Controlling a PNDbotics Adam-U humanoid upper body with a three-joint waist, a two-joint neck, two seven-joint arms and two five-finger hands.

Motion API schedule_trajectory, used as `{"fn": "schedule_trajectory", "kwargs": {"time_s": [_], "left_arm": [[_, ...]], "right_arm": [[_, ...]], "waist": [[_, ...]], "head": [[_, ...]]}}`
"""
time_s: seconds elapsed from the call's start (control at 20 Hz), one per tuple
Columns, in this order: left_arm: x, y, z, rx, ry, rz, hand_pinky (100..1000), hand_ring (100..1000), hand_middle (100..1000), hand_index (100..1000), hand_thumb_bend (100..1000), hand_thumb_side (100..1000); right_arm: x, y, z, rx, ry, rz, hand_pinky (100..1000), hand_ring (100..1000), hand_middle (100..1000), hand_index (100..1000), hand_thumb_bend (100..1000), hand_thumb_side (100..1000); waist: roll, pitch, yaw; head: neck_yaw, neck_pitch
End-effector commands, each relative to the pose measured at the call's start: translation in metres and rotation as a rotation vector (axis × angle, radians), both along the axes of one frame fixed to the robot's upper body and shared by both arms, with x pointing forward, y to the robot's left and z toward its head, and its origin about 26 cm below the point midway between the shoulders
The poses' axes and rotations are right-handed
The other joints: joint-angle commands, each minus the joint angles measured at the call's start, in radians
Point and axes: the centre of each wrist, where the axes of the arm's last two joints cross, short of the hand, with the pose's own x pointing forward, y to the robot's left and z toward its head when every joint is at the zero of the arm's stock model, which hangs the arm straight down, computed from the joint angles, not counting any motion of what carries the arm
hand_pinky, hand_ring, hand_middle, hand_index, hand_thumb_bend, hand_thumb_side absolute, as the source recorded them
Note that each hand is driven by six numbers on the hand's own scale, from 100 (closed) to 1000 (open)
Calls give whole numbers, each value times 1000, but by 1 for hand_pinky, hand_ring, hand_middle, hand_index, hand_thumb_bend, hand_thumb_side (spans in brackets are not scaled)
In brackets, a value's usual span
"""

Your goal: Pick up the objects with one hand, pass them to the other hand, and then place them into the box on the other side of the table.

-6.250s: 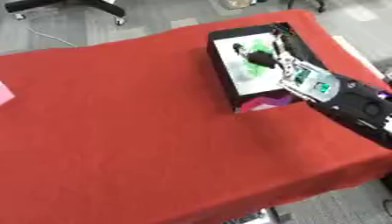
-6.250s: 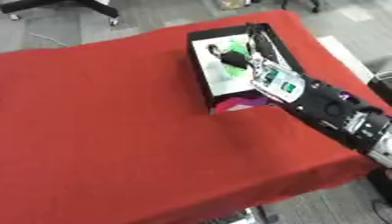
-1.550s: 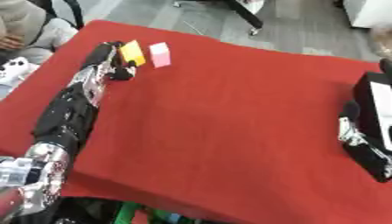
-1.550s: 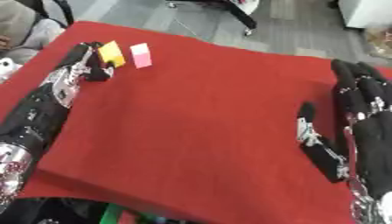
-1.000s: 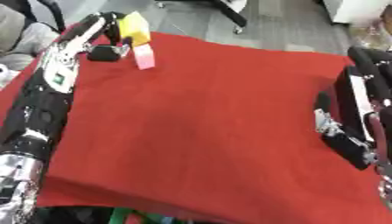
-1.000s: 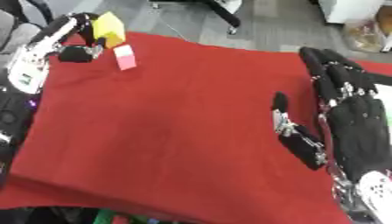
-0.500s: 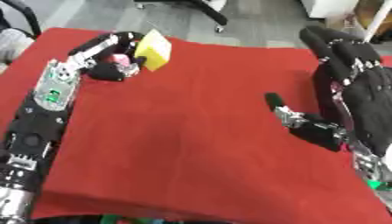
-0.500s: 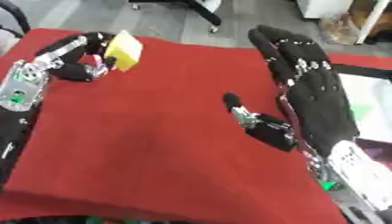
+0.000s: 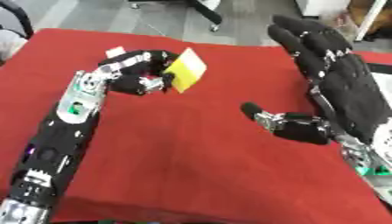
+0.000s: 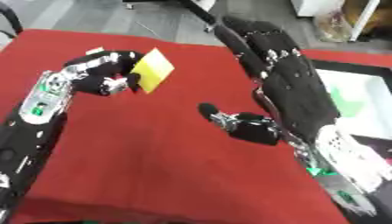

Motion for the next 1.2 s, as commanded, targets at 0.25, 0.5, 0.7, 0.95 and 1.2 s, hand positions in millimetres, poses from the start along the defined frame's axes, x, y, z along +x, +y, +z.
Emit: {"fn": "schedule_trajectory", "kwargs": {"time_s": [0.25, 0.5, 0.7, 0.95, 1.2], "left_arm": [[0, -37, 18, 23, -72, -122, 656, 434, 409, 593, 100, 456], [-3, -52, 28, 23, -126, -178, 661, 435, 410, 595, 100, 422], [-6, -63, 31, 50, -172, -228, 664, 438, 413, 598, 100, 406], [-9, -74, 35, 75, -234, -288, 669, 443, 417, 603, 100, 374], [-9, -79, 33, 120, -287, -317, 670, 445, 419, 604, 100, 351]], "right_arm": [[-5, 5, 6, -45, 10, 105, 870, 881, 909, 975, 539, 405], [-7, 9, 3, -46, 41, 147, 858, 884, 906, 971, 522, 401], [-7, 9, 3, -43, 49, 158, 846, 889, 905, 972, 498, 376], [-11, 10, -6, -22, 95, 174, 829, 896, 891, 975, 472, 357], [-12, 10, -9, -24, 104, 172, 829, 897, 888, 976, 445, 337]], "waist": [[-3, -8, 2], [-5, -7, 1], [-5, -5, -1], [-6, -4, 0], [-5, -4, -2]], "head": [[-3, -3], [-4, -3], [-7, -3], [-10, -3], [-10, -3]]}}
